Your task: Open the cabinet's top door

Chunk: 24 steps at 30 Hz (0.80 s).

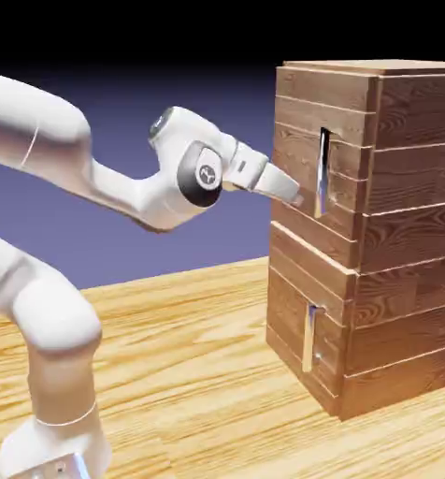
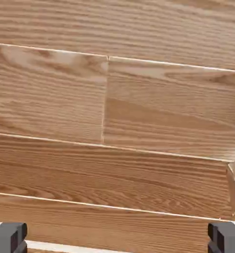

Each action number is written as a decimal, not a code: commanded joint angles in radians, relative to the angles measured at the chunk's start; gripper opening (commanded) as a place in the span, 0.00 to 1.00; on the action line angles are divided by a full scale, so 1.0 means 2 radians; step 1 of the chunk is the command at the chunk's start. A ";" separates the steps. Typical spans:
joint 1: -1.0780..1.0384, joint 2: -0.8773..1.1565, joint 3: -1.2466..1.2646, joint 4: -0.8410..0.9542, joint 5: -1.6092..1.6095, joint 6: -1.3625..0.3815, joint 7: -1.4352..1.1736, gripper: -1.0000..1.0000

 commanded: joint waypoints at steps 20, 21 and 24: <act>0.116 -0.081 -0.136 0.038 -0.435 -0.026 0.329 0.50; 0.122 -0.085 -0.143 0.040 -0.457 -0.027 0.345 0.50; 0.139 -0.097 -0.163 0.046 -0.522 -0.031 0.395 0.50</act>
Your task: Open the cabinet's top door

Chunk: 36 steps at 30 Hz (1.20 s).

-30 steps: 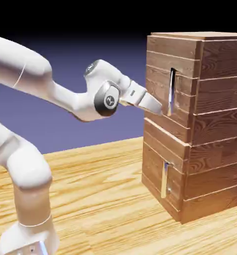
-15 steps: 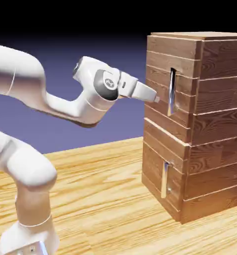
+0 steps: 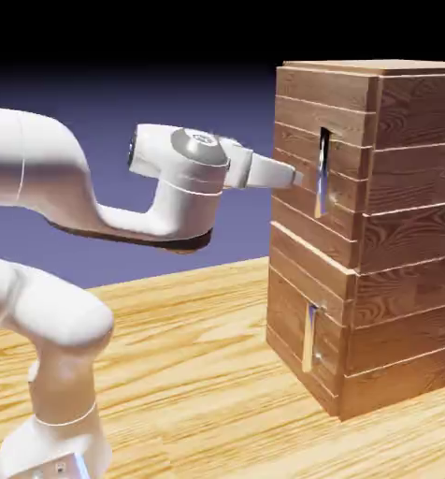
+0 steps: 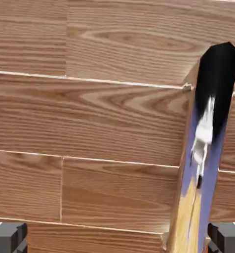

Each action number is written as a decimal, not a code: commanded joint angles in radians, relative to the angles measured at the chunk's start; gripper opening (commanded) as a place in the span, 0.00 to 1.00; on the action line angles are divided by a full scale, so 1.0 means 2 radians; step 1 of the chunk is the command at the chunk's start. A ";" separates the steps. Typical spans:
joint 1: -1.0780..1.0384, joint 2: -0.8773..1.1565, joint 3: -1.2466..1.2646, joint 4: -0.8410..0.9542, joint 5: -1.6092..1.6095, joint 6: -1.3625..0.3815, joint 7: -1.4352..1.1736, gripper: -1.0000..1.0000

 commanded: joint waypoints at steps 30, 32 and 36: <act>0.051 -0.026 -0.025 -0.009 -0.228 -0.133 0.234 0.00; 0.015 -0.012 0.008 -0.013 -0.224 -0.126 0.261 0.00; -0.058 0.012 0.073 -0.016 -0.222 -0.105 0.316 0.00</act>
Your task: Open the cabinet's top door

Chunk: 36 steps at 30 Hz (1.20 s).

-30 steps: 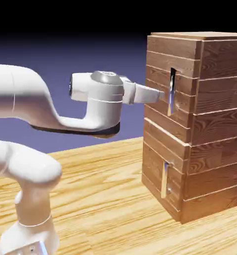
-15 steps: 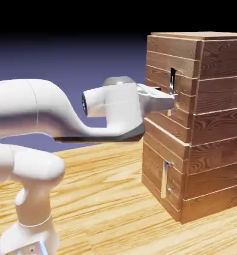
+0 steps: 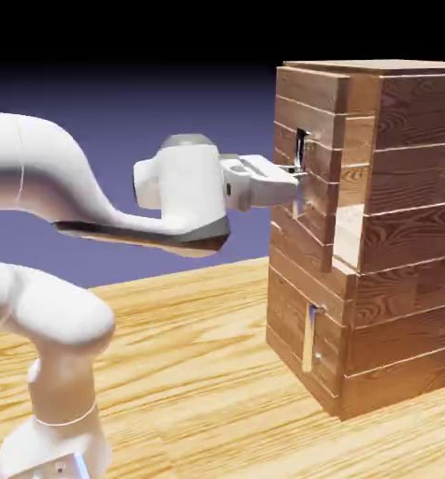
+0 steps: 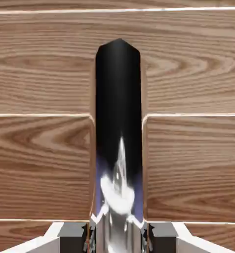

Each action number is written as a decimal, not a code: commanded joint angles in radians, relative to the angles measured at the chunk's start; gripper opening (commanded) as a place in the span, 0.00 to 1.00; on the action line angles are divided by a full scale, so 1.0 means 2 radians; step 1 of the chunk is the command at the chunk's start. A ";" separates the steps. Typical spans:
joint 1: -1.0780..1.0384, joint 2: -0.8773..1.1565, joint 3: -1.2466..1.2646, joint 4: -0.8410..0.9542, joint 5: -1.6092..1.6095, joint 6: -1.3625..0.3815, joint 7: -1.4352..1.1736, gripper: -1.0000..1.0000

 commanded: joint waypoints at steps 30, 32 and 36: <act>-0.418 -0.162 0.426 -0.102 0.461 0.103 -0.108 0.00; -0.399 -0.172 0.434 -0.111 0.504 0.075 -0.142 0.00; -0.354 -0.189 0.463 -0.121 0.591 -0.004 -0.197 0.00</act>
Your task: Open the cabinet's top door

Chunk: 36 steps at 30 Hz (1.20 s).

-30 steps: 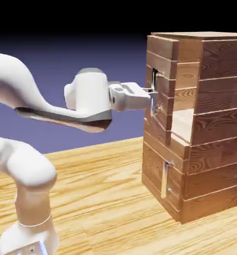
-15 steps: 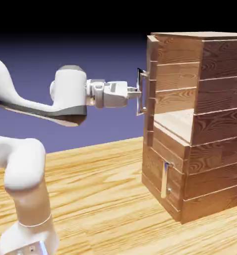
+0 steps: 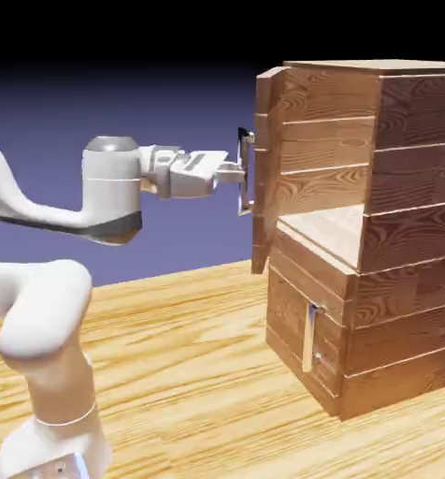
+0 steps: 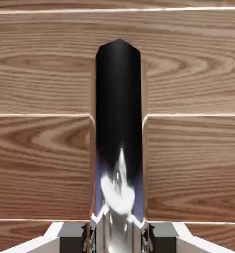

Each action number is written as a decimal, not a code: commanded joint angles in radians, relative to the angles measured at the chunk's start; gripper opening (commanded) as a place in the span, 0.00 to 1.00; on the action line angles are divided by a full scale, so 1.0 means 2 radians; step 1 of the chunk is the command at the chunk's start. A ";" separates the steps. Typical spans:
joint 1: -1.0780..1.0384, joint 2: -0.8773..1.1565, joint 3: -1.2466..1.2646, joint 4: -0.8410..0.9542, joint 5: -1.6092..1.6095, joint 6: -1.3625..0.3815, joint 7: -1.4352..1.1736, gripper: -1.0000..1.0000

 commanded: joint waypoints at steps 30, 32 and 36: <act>0.201 0.246 0.169 0.186 0.142 -0.605 0.072 0.00; 0.237 0.272 0.146 0.188 0.124 -0.631 0.086 0.00; 0.246 0.235 0.126 0.163 0.154 -0.593 0.053 0.00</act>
